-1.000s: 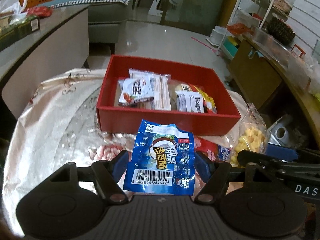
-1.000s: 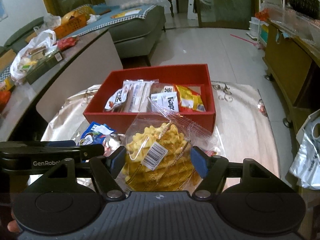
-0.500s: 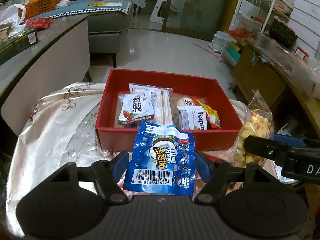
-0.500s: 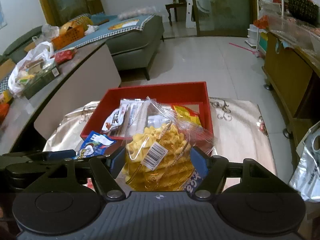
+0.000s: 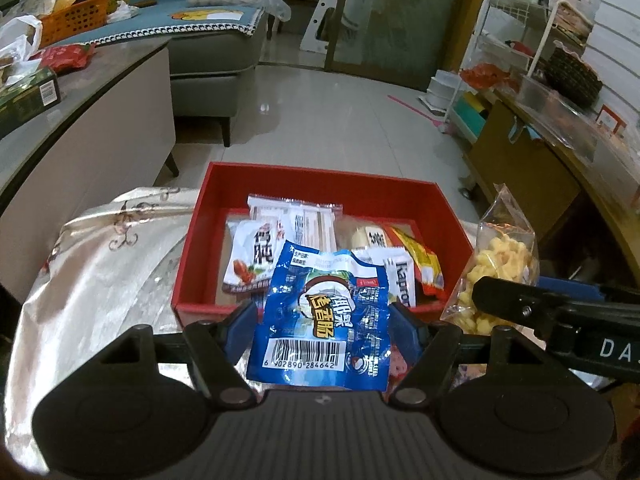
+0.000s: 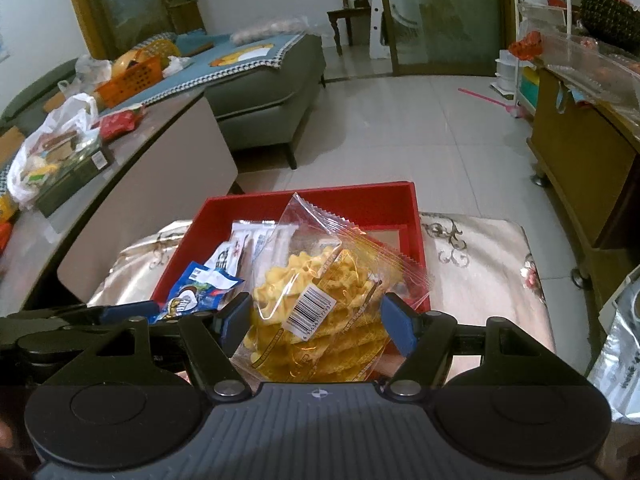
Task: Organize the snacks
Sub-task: 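Carry the blue packet with left tool while right tool carries the waffle bag into the box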
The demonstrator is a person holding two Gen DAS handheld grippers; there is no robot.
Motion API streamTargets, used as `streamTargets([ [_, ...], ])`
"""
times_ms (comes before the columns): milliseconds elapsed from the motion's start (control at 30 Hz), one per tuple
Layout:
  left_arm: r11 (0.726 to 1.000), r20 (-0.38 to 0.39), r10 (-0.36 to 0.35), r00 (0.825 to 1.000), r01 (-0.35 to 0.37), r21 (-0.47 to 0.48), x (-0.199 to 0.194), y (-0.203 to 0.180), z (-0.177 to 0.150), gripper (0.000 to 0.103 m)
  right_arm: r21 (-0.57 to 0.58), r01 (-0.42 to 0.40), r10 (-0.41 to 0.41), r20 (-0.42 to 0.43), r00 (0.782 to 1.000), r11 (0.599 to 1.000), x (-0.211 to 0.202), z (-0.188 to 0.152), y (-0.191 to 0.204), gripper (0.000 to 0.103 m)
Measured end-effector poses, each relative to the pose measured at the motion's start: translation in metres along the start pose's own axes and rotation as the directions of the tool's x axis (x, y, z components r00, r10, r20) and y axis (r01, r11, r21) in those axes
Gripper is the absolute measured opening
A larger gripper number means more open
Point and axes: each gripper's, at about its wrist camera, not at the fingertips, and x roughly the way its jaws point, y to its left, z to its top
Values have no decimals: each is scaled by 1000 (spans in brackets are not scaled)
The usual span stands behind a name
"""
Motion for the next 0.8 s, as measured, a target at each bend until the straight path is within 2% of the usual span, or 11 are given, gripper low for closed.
streamTargets([
  [533, 1000, 24, -2, 1000, 2, -17, 40, -4, 40, 64, 55, 3, -4, 21, 1000, 998, 34, 32, -16, 76],
  [800, 999, 7, 12, 1000, -11, -36, 65, -1, 50, 64, 67, 3, -4, 12, 1000, 998, 58, 45, -22, 76],
])
